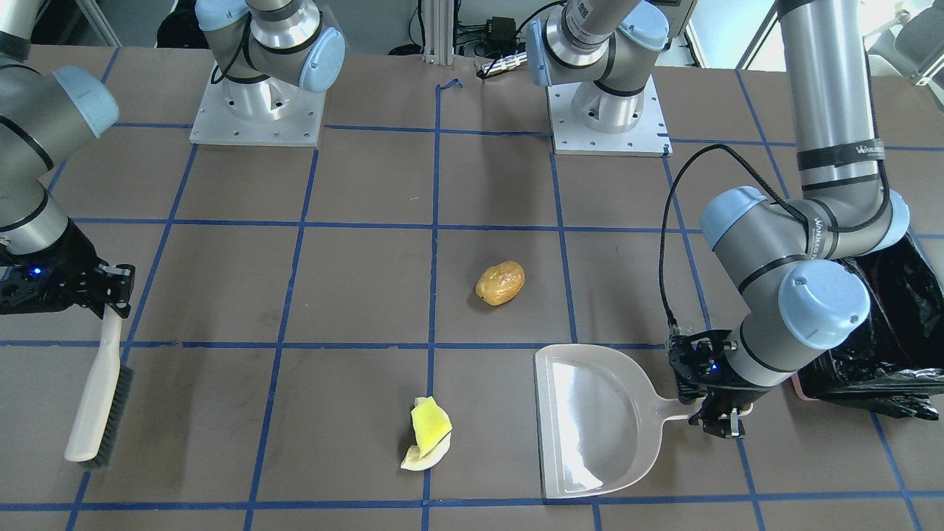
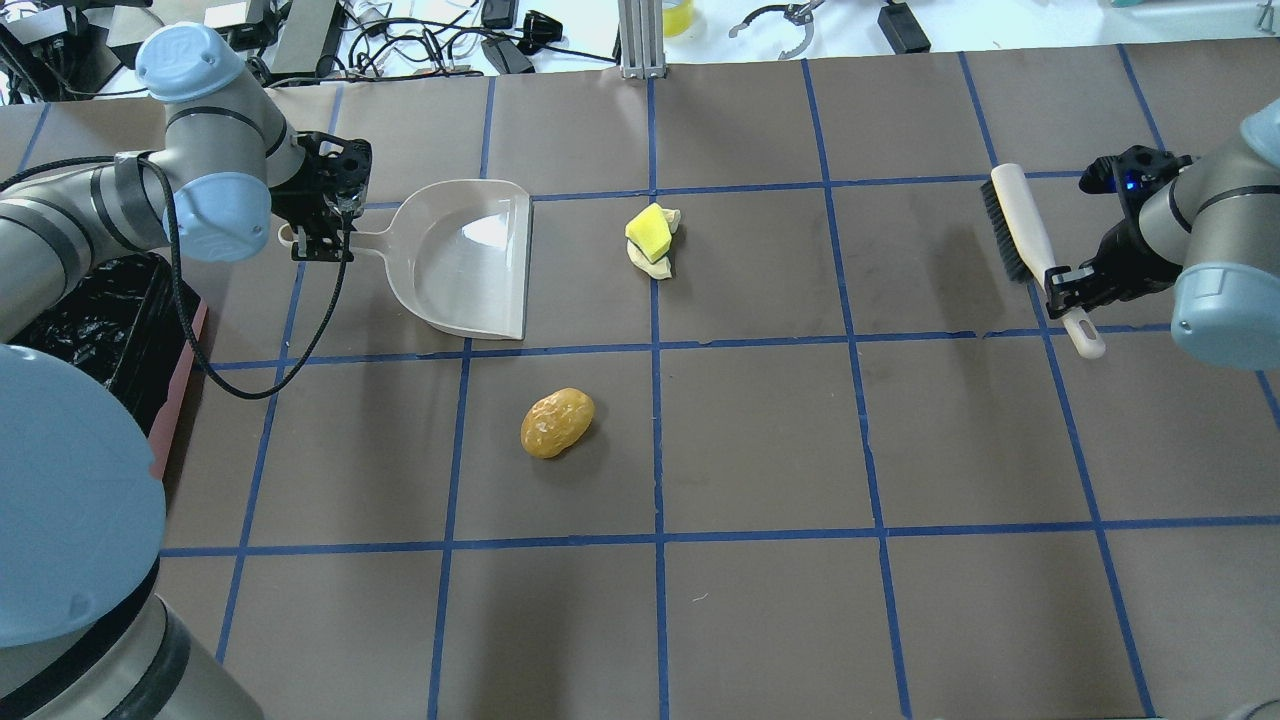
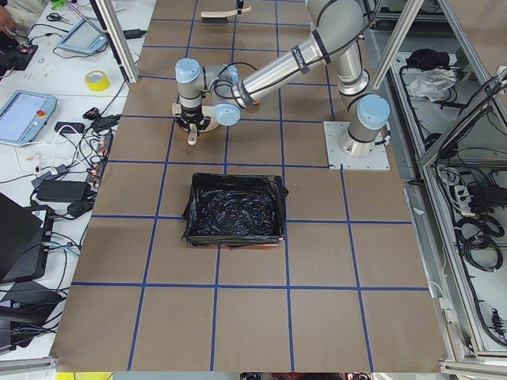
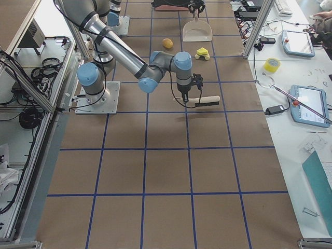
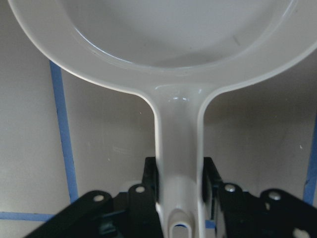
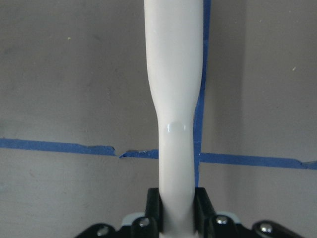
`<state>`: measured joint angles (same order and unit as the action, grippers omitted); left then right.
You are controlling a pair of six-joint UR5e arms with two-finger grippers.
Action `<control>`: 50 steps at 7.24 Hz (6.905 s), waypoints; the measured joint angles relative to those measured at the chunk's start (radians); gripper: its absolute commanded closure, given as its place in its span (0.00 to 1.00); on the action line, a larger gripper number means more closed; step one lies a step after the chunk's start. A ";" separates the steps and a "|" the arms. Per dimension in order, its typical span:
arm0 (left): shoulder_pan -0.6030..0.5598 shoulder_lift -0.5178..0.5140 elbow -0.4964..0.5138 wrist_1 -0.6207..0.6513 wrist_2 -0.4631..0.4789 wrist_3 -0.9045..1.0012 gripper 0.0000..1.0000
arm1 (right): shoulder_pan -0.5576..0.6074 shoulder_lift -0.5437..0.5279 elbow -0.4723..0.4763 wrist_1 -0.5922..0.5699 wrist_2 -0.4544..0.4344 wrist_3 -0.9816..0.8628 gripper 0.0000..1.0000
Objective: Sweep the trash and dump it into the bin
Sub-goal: 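Lift the white brush with the right gripper while the left gripper holds the dustpan, then move the brush with the right gripper toward the sponge and peel, then sweep the sponge and peel into the dustpan with the right gripper's brush, then move the brush with the right gripper behind the yellow potato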
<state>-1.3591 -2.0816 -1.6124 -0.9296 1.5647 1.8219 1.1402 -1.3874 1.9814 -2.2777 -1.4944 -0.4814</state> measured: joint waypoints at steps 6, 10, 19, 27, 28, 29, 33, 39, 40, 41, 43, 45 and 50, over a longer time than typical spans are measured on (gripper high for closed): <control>-0.001 -0.009 0.008 -0.008 0.012 -0.012 1.00 | 0.427 0.040 -0.151 0.128 -0.013 0.585 1.00; -0.007 -0.009 0.008 -0.012 0.022 -0.031 1.00 | 0.592 0.200 -0.267 0.109 -0.001 0.714 1.00; -0.020 -0.010 0.008 -0.014 0.074 -0.062 1.00 | 0.767 0.336 -0.385 0.027 0.048 1.059 1.00; -0.025 -0.013 0.009 -0.014 0.077 -0.064 1.00 | 0.920 0.456 -0.556 -0.013 0.135 1.301 1.00; -0.027 -0.014 0.009 -0.014 0.077 -0.065 1.00 | 0.939 0.457 -0.570 -0.013 0.154 1.339 1.00; -0.028 -0.014 0.009 -0.014 0.077 -0.065 1.00 | 0.952 0.458 -0.579 -0.013 0.163 1.364 1.00; -0.028 -0.012 0.009 -0.014 0.077 -0.061 1.00 | 0.992 0.451 -0.591 -0.008 0.190 1.440 1.00; -0.009 0.147 -0.093 -0.075 0.089 0.100 1.00 | 0.883 0.175 -0.362 0.189 0.117 1.264 1.00; -0.006 0.203 -0.154 -0.081 0.106 0.117 1.00 | 0.874 0.093 -0.260 0.190 0.105 1.239 1.00; -0.004 0.256 -0.224 -0.082 0.117 0.123 1.00 | 0.871 0.010 -0.159 0.190 0.091 1.231 1.00; -0.001 0.333 -0.358 -0.068 0.131 0.121 1.00 | 0.875 -0.138 0.060 0.108 0.083 1.247 1.00; -0.001 0.354 -0.435 -0.021 0.135 0.116 1.00 | 0.907 -0.155 0.166 -0.022 0.061 1.270 1.00; -0.008 0.351 -0.453 -0.005 0.139 0.086 1.00 | 1.023 -0.019 0.085 -0.108 0.056 1.333 1.00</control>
<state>-1.3673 -1.7311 -2.0659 -0.9342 1.7035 1.9075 2.1630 -1.4069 2.0669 -2.3853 -1.4389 0.8515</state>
